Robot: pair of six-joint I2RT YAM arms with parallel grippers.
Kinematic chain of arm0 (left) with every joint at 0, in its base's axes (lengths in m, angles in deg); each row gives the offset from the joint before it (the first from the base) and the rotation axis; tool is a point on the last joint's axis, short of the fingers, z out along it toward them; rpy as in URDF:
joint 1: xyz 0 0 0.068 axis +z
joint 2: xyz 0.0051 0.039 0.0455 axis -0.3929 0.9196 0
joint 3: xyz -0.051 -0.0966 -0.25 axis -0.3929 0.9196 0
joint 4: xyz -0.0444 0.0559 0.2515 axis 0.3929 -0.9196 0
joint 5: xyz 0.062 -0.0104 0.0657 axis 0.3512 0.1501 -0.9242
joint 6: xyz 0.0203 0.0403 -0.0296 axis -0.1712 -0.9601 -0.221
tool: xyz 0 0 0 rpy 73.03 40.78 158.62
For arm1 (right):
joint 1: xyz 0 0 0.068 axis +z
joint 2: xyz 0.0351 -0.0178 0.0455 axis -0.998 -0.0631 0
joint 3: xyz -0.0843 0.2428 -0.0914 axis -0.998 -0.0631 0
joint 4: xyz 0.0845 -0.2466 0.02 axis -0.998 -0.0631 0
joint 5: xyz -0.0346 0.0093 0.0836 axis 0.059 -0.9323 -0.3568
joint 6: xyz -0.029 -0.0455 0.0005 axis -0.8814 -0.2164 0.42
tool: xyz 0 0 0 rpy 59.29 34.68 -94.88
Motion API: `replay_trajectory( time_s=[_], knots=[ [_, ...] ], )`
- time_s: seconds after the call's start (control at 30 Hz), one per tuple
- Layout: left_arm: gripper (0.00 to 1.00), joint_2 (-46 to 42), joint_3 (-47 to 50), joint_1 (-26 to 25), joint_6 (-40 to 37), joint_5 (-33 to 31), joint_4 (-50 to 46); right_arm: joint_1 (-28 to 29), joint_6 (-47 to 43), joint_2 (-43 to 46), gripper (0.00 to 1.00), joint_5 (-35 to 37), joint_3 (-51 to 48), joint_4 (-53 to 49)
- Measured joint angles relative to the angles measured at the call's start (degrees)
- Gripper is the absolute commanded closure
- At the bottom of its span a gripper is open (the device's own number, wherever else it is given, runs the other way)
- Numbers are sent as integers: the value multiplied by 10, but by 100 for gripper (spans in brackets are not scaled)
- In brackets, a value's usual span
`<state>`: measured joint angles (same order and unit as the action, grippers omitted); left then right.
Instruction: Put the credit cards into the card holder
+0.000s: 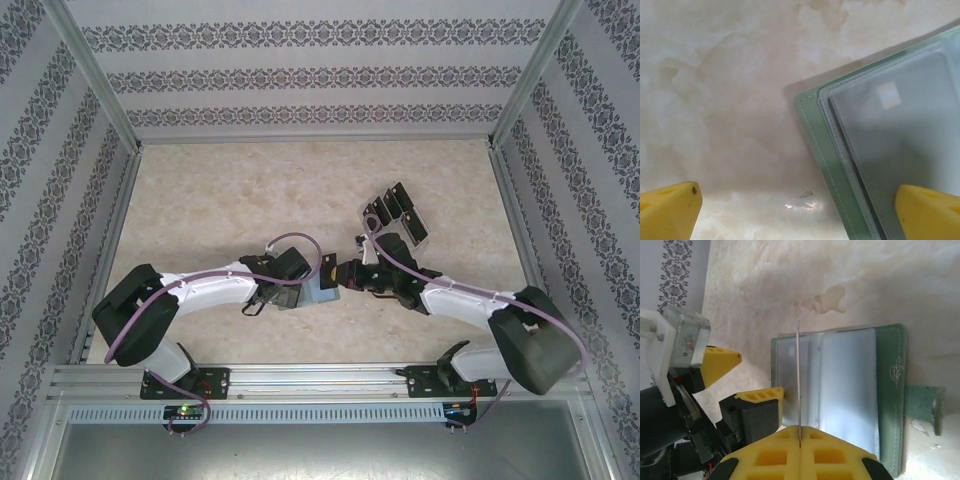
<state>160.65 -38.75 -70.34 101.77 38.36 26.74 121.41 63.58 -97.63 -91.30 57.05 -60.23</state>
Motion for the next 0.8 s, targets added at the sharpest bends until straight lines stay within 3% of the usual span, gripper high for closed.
replay_trajectory(
  time_s=[0.43,0.8],
  knots=[
    [0,-6,5,0,5,-10,-2,26,17,-136,100,-8,-7,137],
    [0,-12,13,0,9,-19,-4,26,33,-195,100,-31,-7,220]
  ],
)
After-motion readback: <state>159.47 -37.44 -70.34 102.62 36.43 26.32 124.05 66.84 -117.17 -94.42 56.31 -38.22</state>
